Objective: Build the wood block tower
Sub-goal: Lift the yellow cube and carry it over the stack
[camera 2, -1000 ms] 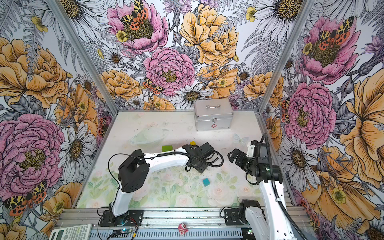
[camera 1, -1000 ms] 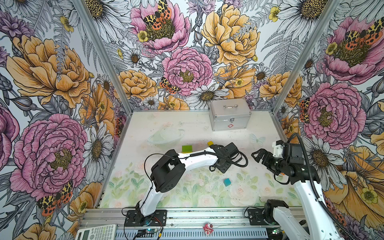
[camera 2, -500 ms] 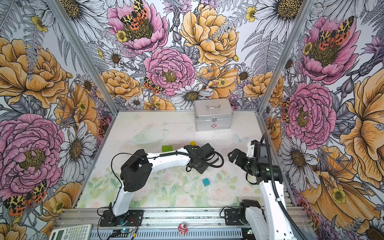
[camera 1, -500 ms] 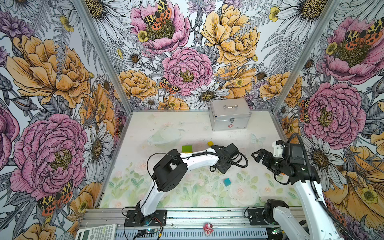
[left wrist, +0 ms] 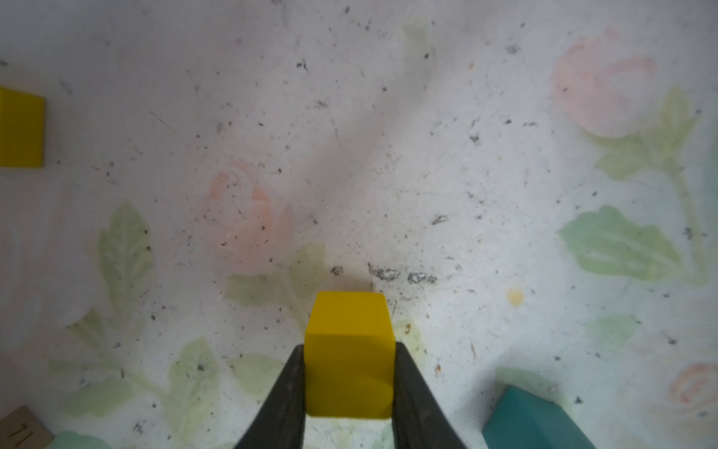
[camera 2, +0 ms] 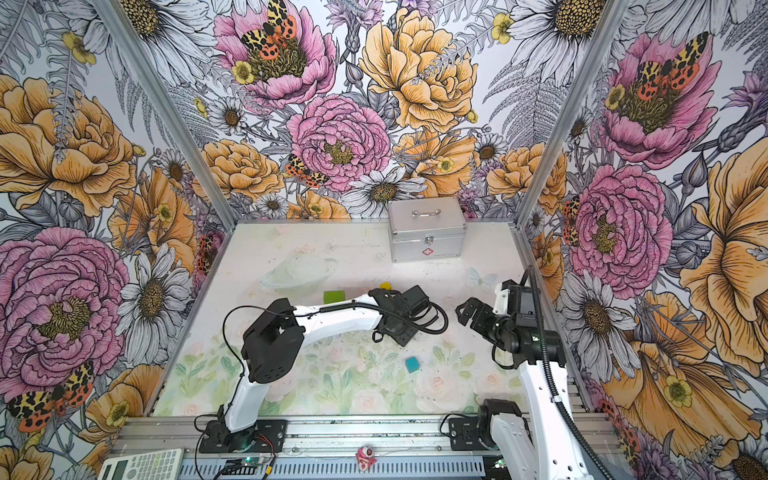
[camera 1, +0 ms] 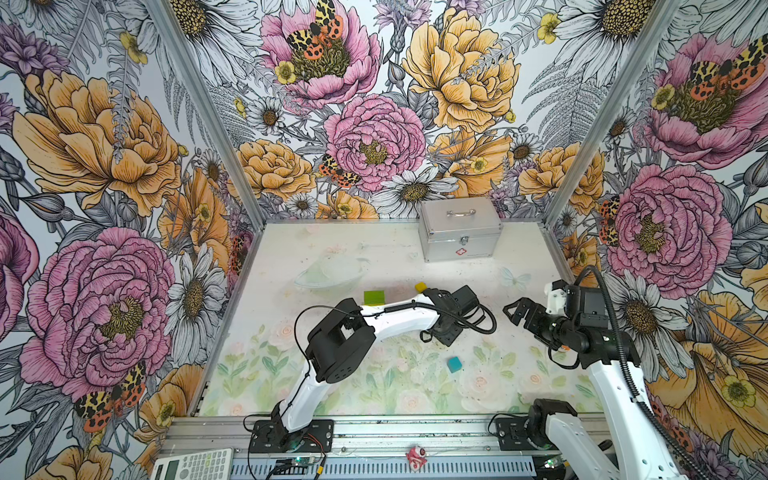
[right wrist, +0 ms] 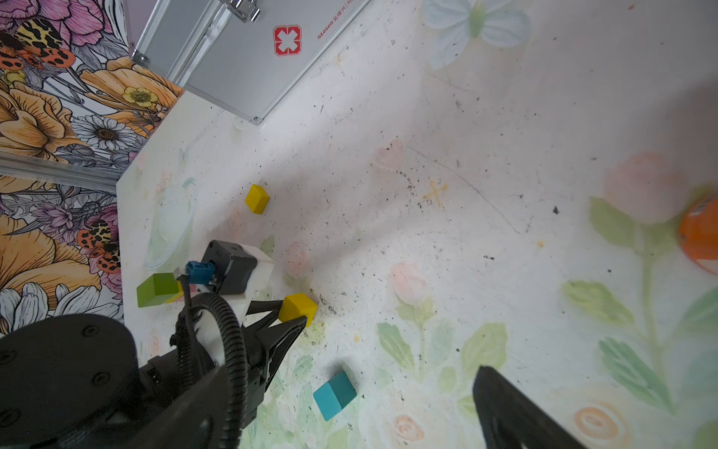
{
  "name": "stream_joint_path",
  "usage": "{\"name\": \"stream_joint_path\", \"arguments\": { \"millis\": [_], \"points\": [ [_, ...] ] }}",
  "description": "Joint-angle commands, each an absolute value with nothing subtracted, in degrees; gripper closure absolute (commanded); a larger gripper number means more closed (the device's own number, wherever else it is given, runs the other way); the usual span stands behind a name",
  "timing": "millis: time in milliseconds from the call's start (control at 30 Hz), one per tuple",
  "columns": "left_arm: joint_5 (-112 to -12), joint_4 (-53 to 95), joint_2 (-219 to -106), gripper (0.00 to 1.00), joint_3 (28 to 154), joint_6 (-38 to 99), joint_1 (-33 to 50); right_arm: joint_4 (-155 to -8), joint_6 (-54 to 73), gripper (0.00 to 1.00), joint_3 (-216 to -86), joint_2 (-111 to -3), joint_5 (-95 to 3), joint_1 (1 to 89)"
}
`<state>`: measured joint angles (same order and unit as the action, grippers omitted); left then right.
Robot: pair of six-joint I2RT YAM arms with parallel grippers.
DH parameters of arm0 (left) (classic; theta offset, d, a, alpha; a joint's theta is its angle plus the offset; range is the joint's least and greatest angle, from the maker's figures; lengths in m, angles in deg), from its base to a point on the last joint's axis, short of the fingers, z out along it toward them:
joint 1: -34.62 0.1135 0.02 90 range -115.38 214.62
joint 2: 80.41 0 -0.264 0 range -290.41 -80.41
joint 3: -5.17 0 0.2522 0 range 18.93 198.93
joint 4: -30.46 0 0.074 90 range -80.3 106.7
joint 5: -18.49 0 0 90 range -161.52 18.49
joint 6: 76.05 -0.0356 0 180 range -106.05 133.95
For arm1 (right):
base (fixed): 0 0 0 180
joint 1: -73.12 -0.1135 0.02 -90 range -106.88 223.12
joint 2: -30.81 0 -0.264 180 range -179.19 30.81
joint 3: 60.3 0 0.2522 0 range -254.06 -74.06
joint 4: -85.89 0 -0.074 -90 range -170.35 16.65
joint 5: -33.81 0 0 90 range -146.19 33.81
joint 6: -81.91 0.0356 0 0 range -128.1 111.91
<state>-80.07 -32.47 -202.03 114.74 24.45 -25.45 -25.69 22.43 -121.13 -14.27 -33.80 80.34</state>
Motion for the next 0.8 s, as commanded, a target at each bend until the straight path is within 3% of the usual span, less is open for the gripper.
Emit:
{"name": "stream_joint_path", "arguments": {
  "millis": [0,433,767],
  "points": [
    [-83.2,-36.3,-198.2,0.68,117.8,25.5,-24.7,-26.0,22.1,0.0,-121.5,-14.4,-33.3,80.8],
    [-89.4,-42.5,-182.1,0.68,116.4,29.4,-20.8,-30.5,24.1,0.0,-121.8,-16.8,-29.0,80.1],
    [-89.3,-45.2,-172.6,0.68,108.5,36.5,-11.3,-35.5,26.9,0.0,-122.8,-21.3,-31.2,73.5]
  ]
}}
